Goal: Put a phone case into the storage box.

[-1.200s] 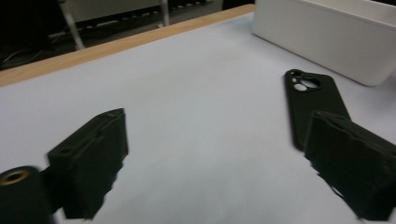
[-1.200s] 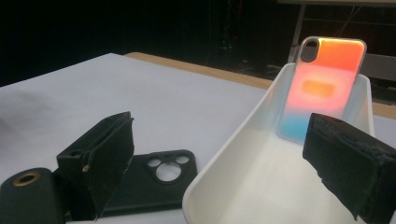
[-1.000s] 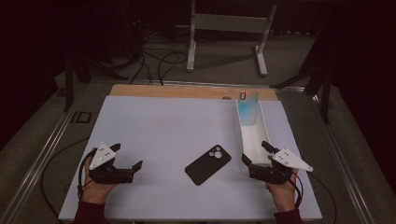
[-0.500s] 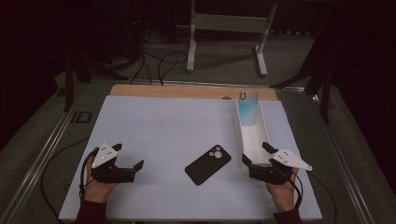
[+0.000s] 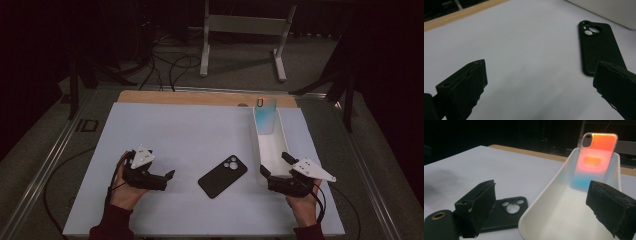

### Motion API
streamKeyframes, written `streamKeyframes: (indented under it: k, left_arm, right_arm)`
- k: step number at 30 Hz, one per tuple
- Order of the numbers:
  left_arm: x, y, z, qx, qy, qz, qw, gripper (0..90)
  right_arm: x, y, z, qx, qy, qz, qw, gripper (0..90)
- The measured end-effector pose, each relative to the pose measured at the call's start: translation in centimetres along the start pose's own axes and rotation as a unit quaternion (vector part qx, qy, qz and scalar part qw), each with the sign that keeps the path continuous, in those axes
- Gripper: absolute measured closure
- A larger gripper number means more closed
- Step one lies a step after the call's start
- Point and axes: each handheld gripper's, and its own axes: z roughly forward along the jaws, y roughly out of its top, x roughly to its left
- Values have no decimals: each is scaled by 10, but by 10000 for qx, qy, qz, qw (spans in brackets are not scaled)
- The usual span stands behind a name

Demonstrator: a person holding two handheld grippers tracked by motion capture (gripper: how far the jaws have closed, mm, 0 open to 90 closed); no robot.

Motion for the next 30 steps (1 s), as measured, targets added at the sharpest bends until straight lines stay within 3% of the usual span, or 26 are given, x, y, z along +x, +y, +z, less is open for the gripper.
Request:
streamKeyframes:
  k: [12, 18, 30]
  left_arm:
    - [-37, 24, 60, 577, -395, 358, 9969, 0]
    - [-53, 34, 83, 752, -526, 324, 9953, 0]
    - [-86, 37, 122, 1208, -856, 490, 9878, 0]
  right_arm:
    - [0, 1, 0, 12, 13, 36, 10000, 89]
    - [1, 1, 0, 10, 27, 19, 10000, 89]
    - [0, 1, -1, 0, 18, 31, 10000, 89]
